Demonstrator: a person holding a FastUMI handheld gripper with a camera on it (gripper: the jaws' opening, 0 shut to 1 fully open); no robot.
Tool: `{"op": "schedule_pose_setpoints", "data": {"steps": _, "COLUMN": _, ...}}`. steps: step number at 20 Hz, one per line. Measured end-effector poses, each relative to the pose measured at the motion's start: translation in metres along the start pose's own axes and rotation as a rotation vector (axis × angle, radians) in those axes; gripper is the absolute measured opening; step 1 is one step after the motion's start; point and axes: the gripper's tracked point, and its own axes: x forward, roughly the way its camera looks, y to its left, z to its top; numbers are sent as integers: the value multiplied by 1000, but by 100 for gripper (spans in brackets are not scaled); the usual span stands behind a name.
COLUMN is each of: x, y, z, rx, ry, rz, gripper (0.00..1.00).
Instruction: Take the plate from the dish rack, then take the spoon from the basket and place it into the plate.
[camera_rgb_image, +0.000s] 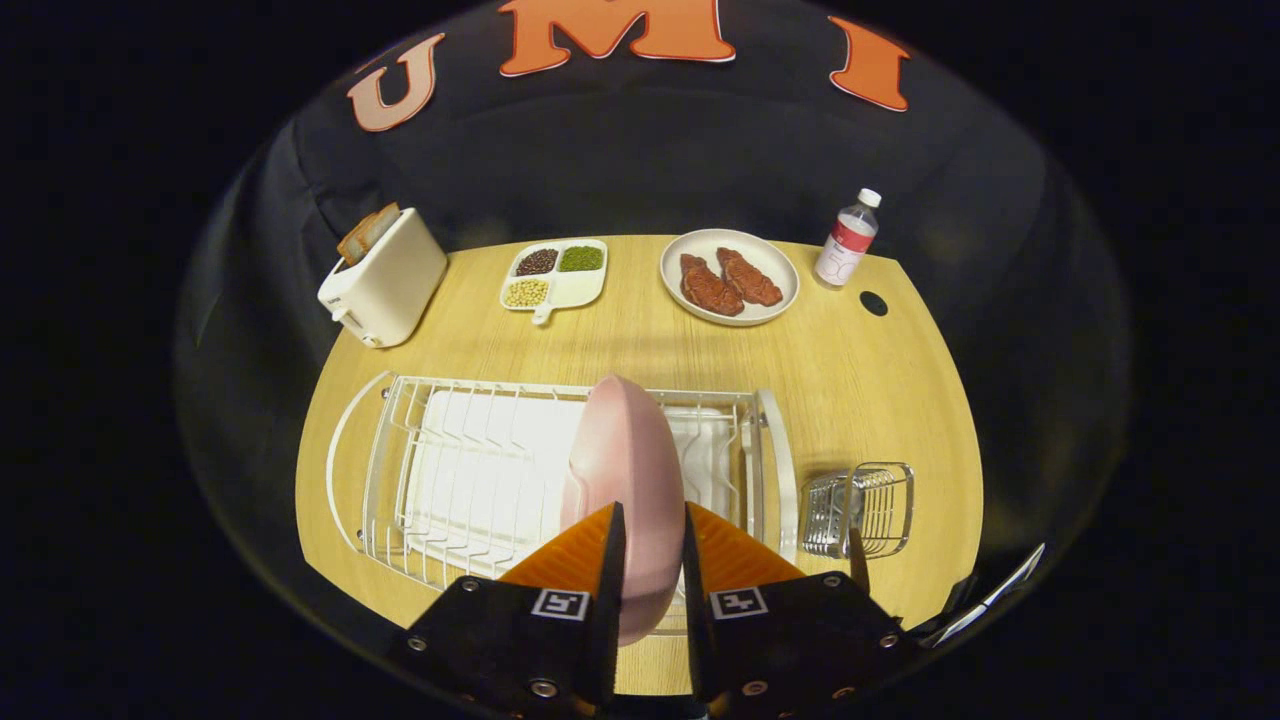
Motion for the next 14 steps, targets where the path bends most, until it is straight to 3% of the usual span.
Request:
{"op": "schedule_pose_setpoints", "data": {"steps": 10, "x": -27, "y": -18, "z": 21, "rx": -100, "ry": -83, "rz": -94, "gripper": 25}}
{"op": "schedule_pose_setpoints", "data": {"steps": 14, "x": -43, "y": -20, "z": 26, "rx": -125, "ry": -127, "rz": -95, "gripper": 20}}
